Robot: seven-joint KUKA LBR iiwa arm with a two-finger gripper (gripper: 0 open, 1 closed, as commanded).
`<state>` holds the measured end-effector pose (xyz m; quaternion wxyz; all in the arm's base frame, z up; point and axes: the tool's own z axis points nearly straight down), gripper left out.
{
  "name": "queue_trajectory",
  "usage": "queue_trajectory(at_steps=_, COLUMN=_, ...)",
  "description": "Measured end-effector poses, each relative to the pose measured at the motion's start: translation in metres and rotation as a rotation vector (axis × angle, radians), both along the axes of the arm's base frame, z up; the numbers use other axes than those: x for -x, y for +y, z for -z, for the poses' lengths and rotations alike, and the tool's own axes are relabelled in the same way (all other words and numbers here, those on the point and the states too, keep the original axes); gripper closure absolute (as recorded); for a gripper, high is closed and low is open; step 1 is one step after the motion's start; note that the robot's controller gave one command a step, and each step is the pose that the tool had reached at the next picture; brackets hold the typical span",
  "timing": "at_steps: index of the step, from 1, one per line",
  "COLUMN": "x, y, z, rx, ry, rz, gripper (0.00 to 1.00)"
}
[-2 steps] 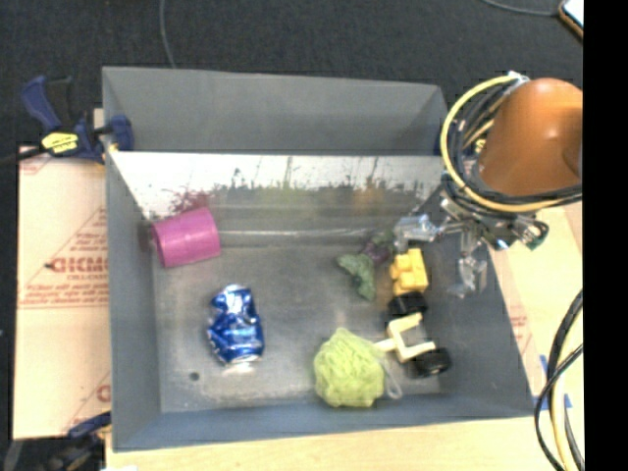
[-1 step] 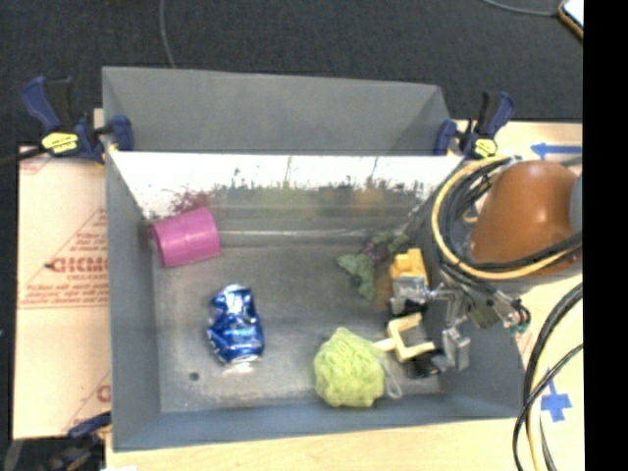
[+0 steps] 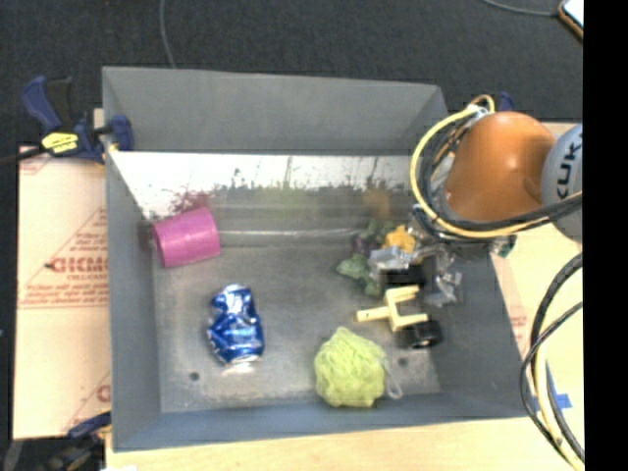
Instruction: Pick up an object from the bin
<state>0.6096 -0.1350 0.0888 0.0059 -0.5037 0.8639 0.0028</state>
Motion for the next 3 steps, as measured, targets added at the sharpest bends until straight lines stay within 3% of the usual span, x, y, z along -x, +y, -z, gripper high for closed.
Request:
queue_trajectory(at_steps=1, x=0.070, y=-0.006, z=0.015, rx=0.007, ry=0.008, rz=0.512, gripper=1.00)
queue_trajectory(at_steps=2, x=0.090, y=-0.005, z=0.016, rx=0.005, ry=0.009, rz=0.662, gripper=1.00)
queue_trajectory(at_steps=3, x=0.090, y=-0.006, z=0.004, rx=0.008, ry=0.011, rz=0.653, gripper=1.00)
